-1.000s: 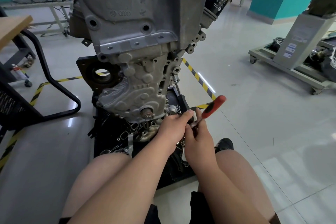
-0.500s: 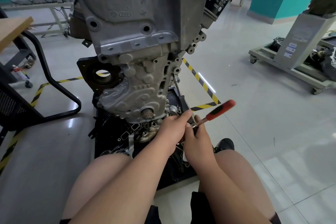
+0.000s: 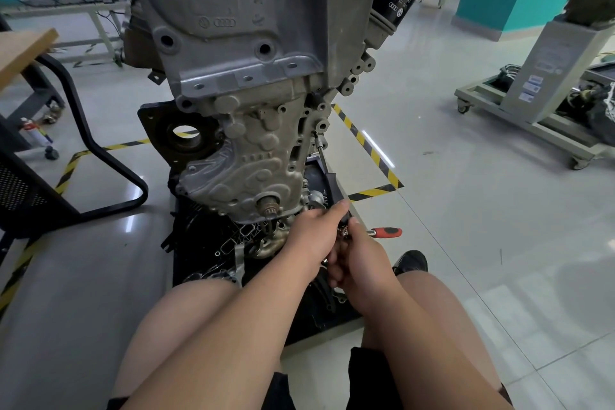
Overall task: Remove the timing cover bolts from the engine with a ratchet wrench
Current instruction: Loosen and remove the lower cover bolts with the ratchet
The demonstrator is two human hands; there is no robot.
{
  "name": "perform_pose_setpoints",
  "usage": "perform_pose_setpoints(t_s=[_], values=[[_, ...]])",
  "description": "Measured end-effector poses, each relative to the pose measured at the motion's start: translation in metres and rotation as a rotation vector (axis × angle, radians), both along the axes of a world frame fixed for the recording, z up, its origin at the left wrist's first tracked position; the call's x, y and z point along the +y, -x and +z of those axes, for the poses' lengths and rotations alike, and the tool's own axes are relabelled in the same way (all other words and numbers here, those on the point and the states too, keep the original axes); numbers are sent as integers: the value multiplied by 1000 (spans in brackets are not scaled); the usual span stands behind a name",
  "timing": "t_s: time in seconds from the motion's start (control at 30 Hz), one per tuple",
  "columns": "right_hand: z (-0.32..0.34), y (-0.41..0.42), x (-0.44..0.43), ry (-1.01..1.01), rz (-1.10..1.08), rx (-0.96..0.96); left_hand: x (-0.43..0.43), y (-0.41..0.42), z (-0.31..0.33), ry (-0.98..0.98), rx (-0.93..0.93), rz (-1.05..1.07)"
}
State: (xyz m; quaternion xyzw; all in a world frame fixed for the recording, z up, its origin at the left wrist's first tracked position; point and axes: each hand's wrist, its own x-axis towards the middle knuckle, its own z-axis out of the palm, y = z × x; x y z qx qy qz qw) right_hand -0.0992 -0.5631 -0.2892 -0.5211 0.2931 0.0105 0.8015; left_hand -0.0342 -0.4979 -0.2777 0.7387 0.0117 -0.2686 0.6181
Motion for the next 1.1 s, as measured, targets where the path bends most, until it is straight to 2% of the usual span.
perform_pose_setpoints(t_s=[0.2,0.4,0.6,0.8,0.9,1.1], values=[[1,3,1,184,28,5,-1,1,1,33,4,11],[-1,5,1,203,-59,-57,-3,1,1,68,3,36],[-1,10,5,580,-62,-88,-2,2,3,88,-10,57],[5,13,11,933,43,-38,-1,2,4,73,-25,56],[3,12,11,982,49,-36,-1,2,4,48,-39,58],[0,10,12,890,17,-81,0,3,6,67,-2,67]])
